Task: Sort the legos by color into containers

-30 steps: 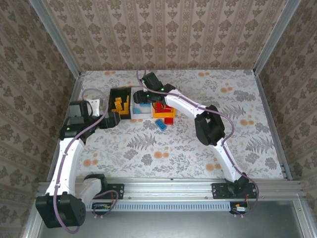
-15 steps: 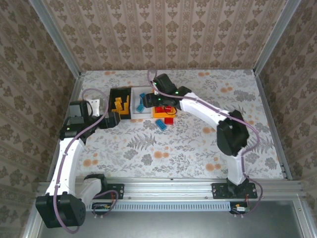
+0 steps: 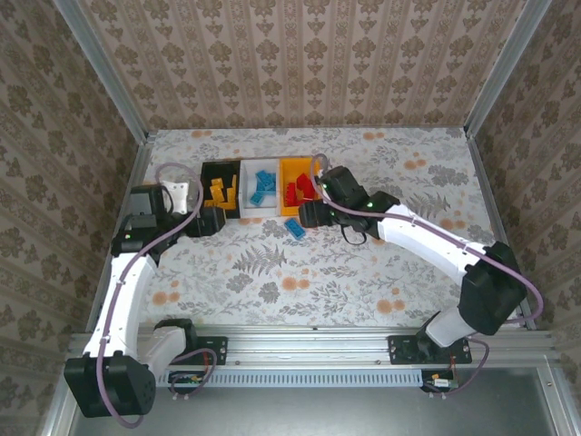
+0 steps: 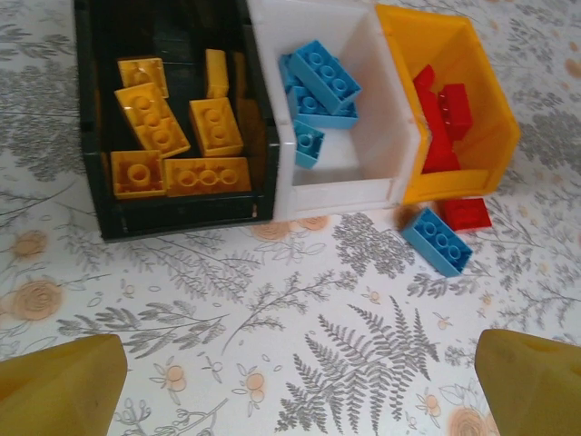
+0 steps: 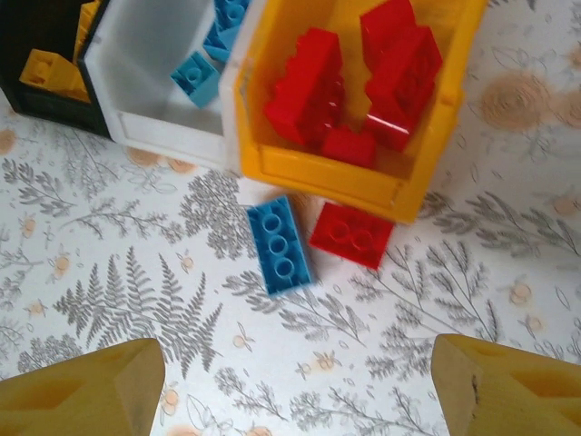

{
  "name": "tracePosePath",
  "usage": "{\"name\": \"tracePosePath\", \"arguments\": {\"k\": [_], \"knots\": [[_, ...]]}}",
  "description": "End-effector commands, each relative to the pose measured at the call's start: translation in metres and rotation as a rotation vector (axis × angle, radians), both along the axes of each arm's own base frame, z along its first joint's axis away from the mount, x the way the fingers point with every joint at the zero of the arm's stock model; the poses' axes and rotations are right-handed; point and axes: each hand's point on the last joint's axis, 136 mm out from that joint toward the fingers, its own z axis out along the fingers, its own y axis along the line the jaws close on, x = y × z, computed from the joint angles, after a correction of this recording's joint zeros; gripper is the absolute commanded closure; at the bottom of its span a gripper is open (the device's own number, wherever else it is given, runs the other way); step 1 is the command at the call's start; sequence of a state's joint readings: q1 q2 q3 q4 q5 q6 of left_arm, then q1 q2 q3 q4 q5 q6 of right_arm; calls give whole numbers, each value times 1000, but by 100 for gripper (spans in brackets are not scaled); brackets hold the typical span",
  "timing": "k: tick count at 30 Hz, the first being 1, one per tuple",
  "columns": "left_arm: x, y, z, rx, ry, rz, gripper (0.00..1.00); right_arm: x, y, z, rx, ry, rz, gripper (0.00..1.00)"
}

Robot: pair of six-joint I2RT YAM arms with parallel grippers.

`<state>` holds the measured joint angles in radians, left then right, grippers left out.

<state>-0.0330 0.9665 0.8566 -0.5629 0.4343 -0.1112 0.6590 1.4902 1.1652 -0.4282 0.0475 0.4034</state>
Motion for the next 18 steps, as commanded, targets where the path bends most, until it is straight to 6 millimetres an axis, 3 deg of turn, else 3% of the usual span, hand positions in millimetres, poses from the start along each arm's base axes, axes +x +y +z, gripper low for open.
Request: {"name": "tracePosePath", "arguments": {"k": [1, 12, 18], "knots": [[-4, -16, 15, -22, -96, -95, 0, -7, -13, -1, 3, -19, -46, 20], [-39, -49, 40, 17, -484, -322, 0, -20, -8, -29, 49, 38, -36, 11], [-41, -49, 33, 39, -487, -317, 0, -23, 5, -44, 51, 73, -7, 9]]}}
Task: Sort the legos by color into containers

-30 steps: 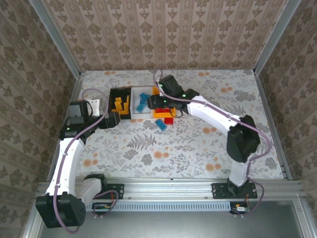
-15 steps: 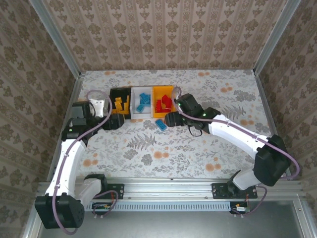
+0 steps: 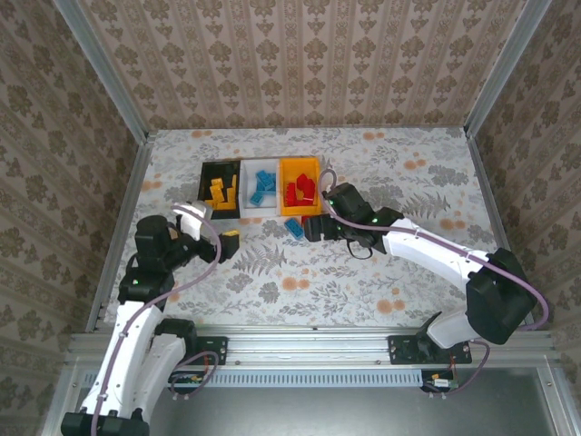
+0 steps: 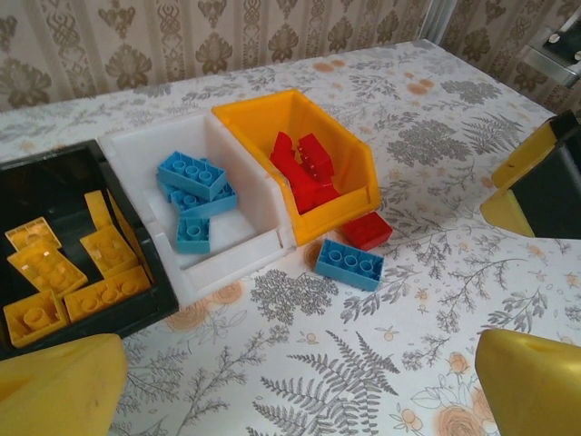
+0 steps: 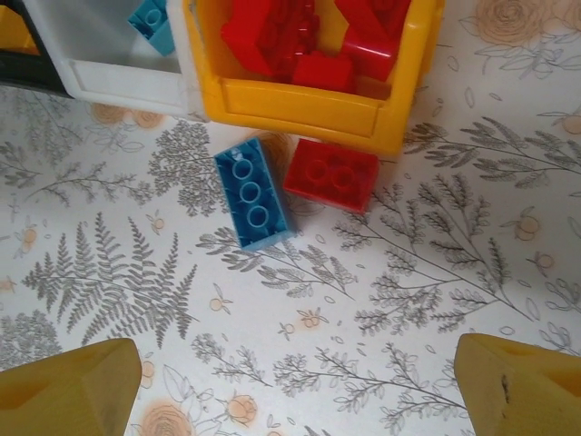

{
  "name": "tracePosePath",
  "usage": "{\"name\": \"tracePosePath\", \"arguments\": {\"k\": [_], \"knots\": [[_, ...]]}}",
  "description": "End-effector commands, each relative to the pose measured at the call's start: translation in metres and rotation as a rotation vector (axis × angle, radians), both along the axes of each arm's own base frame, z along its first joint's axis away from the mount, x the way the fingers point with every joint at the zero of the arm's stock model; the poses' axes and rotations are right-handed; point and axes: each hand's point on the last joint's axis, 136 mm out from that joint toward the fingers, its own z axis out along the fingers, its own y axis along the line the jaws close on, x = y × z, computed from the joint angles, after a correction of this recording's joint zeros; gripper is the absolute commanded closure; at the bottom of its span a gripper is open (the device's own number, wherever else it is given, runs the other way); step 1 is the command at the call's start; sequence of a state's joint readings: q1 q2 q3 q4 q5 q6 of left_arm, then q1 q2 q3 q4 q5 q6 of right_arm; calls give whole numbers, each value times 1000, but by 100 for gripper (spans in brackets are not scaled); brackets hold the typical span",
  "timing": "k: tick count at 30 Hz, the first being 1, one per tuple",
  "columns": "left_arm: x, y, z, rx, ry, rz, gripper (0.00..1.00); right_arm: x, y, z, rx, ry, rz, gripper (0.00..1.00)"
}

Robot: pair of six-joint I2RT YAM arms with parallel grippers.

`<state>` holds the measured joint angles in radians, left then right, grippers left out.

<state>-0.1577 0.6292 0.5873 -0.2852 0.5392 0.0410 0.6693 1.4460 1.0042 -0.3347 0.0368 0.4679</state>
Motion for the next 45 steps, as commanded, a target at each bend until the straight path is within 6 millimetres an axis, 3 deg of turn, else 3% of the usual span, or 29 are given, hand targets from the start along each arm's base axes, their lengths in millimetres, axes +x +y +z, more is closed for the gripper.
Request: {"name": "tracePosePath", "arguments": {"k": [1, 11, 23, 28, 35, 37, 40, 45], "knots": [[4, -4, 7, 20, -55, -31, 0, -4, 15, -14, 23, 33, 30, 8], [7, -4, -3, 31, -6, -30, 0, -1, 44, -43, -25, 105, 75, 3], [7, -5, -7, 21, 22, -23, 0, 14, 75, -81, -59, 177, 138, 9], [15, 2, -14, 6, 121, 48, 0, 25, 80, -96, -92, 200, 152, 13], [22, -1, -27, 13, 272, 51, 0, 29, 89, -104, -82, 225, 167, 23], [23, -1, -27, 12, 277, 51, 0, 23, 104, -98, -3, 240, 214, 31], [23, 0, -26, 14, 267, 59, 0, 18, 118, -82, 94, 220, 249, 32], [23, 0, -25, 11, 269, 60, 0, 29, 98, -87, -12, 211, 146, 30]]}}
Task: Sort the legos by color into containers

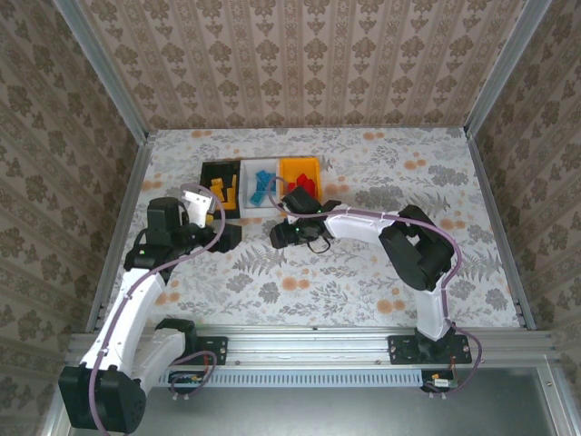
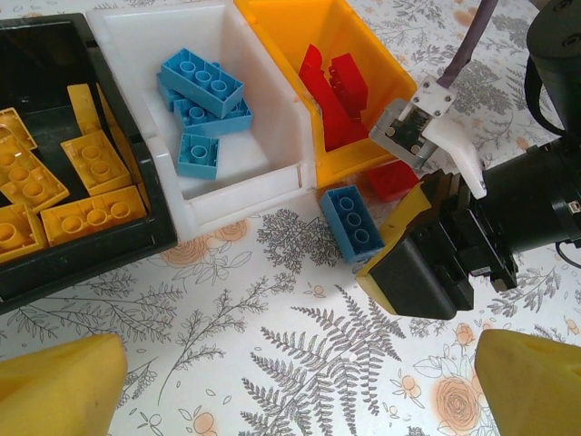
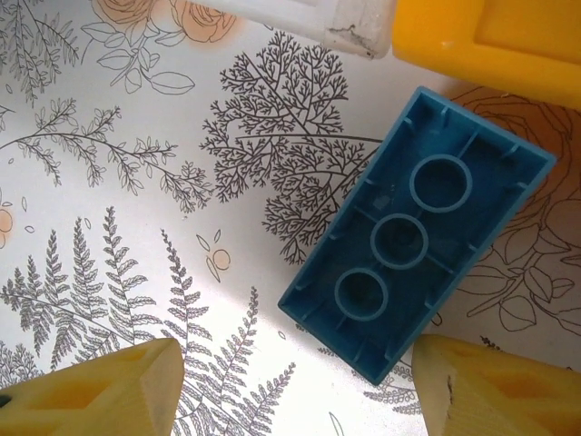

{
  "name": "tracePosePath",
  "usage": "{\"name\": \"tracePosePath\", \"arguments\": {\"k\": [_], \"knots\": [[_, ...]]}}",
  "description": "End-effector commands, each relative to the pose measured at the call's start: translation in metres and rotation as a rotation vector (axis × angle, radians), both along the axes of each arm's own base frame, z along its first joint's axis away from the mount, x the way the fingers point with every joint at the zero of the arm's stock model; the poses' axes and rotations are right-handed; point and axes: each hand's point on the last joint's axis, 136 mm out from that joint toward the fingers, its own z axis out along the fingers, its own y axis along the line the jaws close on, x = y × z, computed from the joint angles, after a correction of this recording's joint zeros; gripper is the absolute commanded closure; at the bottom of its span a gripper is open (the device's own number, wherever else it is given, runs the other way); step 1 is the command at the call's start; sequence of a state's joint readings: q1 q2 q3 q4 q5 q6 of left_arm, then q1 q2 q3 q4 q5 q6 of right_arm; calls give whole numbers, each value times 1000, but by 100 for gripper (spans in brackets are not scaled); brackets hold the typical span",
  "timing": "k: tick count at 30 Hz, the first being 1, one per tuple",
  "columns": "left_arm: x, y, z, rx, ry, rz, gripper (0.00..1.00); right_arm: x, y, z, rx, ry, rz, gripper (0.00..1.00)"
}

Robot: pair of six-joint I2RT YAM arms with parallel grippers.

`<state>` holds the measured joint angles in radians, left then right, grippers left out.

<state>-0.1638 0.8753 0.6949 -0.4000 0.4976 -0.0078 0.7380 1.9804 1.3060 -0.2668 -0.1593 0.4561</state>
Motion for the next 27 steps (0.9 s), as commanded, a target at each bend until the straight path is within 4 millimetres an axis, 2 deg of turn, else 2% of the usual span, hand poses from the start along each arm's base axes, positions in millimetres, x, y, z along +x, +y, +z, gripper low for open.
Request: {"name": "tracePosePath", "arguments": {"k": [1, 3, 5, 13, 18, 24, 27], "knots": [[0, -1, 13, -18, -10, 10, 0, 7, -7, 8, -50, -9, -56, 28], [0, -1, 13, -18, -11, 10, 0, 8, -8, 5, -95, -9, -76, 18], [-1, -1, 13, -16, -12, 10, 0, 12, -11, 2, -158, -28, -103, 12], [-1, -1, 14, -22, -15, 7, 0, 26, -2, -6, -230, -39, -140, 14], [-2, -2, 16, -29, -19, 2, 0, 27, -7, -16, -299, -21, -145, 23], [-3, -4, 16, -35, -21, -4, 0, 25, -13, -17, -315, -21, -143, 55], [-2, -4, 16, -37, -20, -3, 0, 18, -14, -12, -288, -18, -137, 65]]}}
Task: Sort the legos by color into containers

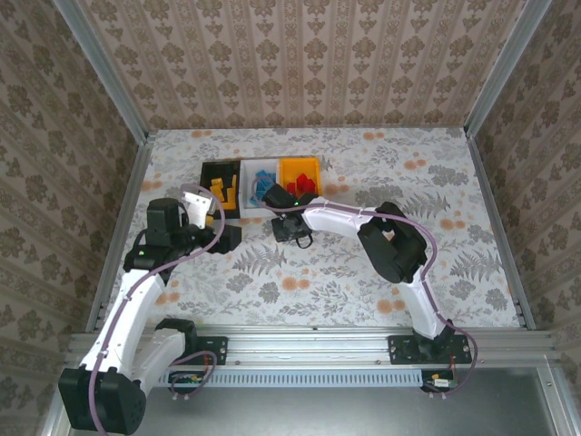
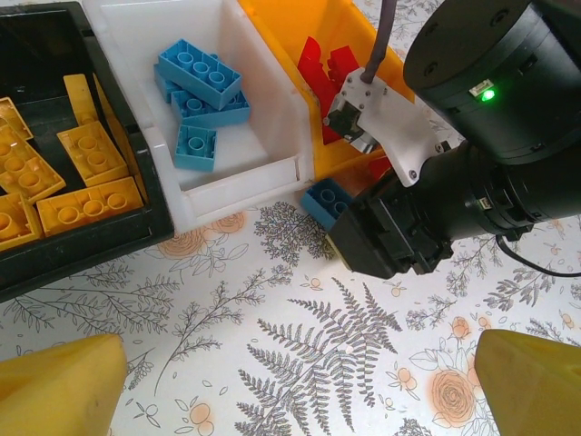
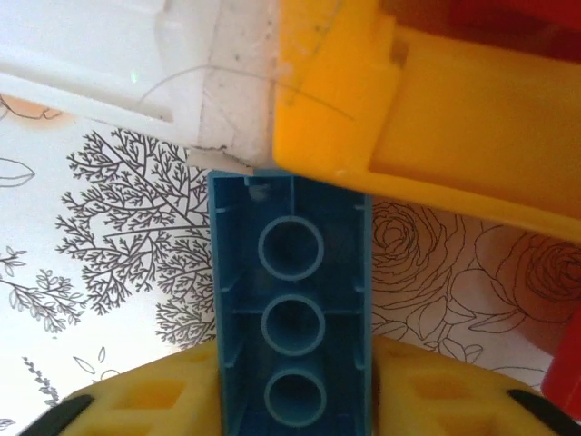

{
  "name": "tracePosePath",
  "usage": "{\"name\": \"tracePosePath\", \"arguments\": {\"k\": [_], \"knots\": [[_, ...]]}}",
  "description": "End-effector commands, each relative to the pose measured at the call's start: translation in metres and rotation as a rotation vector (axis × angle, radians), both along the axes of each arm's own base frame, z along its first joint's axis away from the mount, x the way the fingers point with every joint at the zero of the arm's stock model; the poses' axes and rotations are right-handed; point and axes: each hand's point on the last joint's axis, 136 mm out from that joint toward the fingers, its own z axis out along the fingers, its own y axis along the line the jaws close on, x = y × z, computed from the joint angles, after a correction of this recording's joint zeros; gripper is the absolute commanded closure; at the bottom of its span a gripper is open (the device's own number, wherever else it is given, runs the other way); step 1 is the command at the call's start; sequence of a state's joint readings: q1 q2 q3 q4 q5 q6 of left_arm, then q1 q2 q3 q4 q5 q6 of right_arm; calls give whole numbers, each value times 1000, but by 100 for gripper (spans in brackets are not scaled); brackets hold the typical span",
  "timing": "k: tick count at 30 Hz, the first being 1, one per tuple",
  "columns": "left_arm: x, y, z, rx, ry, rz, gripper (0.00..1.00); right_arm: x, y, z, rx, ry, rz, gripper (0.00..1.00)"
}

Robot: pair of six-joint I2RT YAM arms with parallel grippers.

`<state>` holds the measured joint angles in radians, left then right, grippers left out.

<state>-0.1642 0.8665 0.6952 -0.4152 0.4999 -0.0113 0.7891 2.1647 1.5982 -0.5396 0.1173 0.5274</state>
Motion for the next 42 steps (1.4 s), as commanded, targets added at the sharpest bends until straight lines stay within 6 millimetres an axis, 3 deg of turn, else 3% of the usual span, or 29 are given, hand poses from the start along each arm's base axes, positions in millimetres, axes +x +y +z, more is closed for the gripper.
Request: {"name": "tracePosePath", "arguments": {"k": [1, 12, 18, 26, 35, 42], "knots": [[1, -4, 16, -34, -27, -3, 0, -12, -9, 7, -6, 14, 2, 66], [2, -2, 16, -32, -30, 8, 0, -51, 0, 48, 293, 46, 61, 73], [3, -3, 13, -37, -22, 7, 0, -54, -1, 82, 444, 34, 71, 73], [3, -4, 13, -34, -28, 1, 0, -29, -2, 134, 531, -18, 86, 72], [2, -5, 13, -34, -52, -22, 0, 16, 3, 195, 621, -94, 111, 72], [0, -5, 16, -28, -88, -28, 0, 48, 16, 214, 640, -115, 130, 72]]}}
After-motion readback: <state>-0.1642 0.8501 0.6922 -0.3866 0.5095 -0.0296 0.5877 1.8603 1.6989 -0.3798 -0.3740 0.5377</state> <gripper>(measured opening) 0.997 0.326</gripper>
